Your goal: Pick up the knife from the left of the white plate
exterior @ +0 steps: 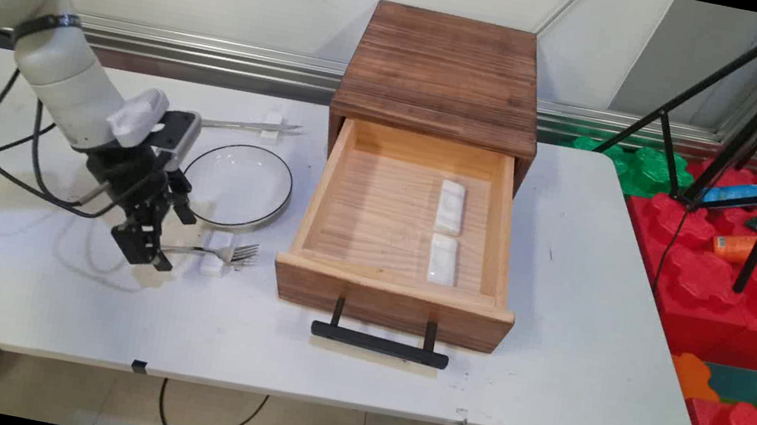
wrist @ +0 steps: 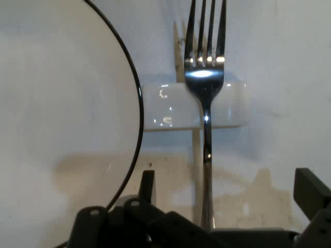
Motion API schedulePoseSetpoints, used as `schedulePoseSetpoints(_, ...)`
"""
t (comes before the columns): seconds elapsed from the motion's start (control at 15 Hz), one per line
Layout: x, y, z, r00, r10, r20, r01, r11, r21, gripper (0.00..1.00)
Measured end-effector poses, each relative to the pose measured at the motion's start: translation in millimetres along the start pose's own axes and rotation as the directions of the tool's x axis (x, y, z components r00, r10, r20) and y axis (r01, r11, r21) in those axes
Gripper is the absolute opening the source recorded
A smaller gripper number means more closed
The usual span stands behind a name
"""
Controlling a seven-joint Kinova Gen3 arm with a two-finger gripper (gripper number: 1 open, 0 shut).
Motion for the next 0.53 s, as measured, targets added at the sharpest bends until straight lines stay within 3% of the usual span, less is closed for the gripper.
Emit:
schedulePoseSetpoints(0.33,-11.2,5.8,-20.7,1.000,0.009,-0.010,-0.009,1.000,0.009,1.00)
schedulePoseSetpoints(0.53,-22.5,8.8,-49.6,1.000,0.014,-0.026,-0.013,1.000,0.025,1.00)
